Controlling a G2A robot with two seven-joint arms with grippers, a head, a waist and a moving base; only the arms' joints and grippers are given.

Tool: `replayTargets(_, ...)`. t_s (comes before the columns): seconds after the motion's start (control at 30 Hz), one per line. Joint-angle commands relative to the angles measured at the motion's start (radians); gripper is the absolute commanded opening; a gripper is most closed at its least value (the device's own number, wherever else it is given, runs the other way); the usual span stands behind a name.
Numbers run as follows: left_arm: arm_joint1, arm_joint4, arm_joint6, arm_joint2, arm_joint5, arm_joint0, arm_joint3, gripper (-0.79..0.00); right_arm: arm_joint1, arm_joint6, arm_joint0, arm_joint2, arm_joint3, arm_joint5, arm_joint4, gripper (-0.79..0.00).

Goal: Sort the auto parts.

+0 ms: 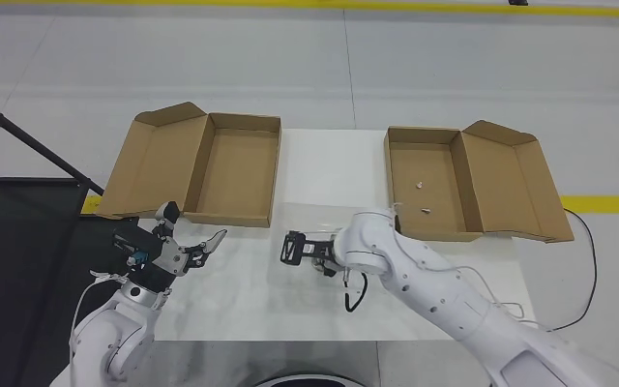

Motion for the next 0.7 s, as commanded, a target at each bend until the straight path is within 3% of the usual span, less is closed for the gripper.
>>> replayTargets(0.0,0.000,0.000,0.000,0.000,0.000,0.000,0.000,0.000,-0.003,0.003,0.003,-0.003,0.008,-0.004,0.005,-0.483)
replayTargets(0.17,0.000,0.000,0.000,0.000,0.000,0.000,0.000,0.000,-0.012,0.007,0.012,-0.011,0.028,-0.012,0.014,-0.533)
replayTargets(0.3,0.000,0.000,0.000,0.000,0.000,0.000,0.000,0.000,-0.018,0.009,0.017,-0.015,0.037,-0.014,0.016,-0.785)
replayTargets(0.5,0.000,0.000,0.000,0.000,0.000,0.000,0.000,0.000,-0.013,-0.003,0.025,0.023,0.037,-0.008,0.026,-0.785)
replayTargets(0.67,0.000,0.000,0.000,0.000,0.000,0.000,0.000,0.000,0.023,-0.018,0.002,0.126,-0.013,-0.047,0.061,-0.785)
